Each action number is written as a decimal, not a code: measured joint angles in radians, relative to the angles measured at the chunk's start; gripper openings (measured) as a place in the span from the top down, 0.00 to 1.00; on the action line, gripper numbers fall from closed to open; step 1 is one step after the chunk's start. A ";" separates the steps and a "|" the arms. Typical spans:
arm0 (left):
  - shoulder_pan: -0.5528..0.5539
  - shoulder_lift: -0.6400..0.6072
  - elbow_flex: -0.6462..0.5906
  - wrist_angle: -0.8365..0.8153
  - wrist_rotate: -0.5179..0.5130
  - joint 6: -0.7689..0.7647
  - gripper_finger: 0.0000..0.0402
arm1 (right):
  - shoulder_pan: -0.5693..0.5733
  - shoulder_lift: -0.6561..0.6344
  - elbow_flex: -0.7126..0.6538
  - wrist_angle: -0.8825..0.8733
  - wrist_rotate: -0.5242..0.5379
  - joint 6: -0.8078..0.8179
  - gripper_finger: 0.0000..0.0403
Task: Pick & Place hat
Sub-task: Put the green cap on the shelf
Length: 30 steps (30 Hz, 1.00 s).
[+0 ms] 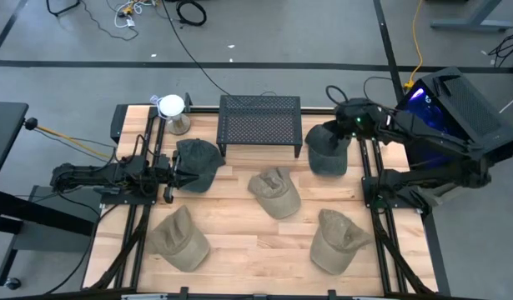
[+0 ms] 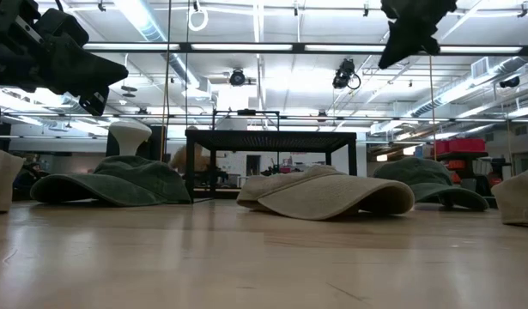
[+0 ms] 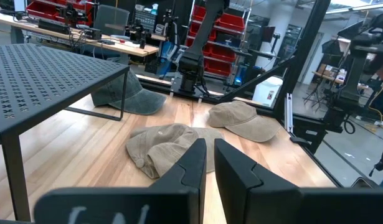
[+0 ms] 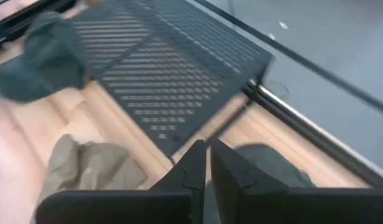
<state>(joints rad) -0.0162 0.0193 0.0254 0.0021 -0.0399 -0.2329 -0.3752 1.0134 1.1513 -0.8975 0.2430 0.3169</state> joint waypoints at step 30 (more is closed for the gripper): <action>0.000 0.000 0.000 0.000 0.000 0.000 0.90 | -0.230 0.218 -0.013 -0.260 -0.072 0.308 0.93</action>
<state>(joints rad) -0.0162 0.0193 0.0257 0.0022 -0.0401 -0.2326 -0.6047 1.2315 1.1383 -1.1580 0.1713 0.6251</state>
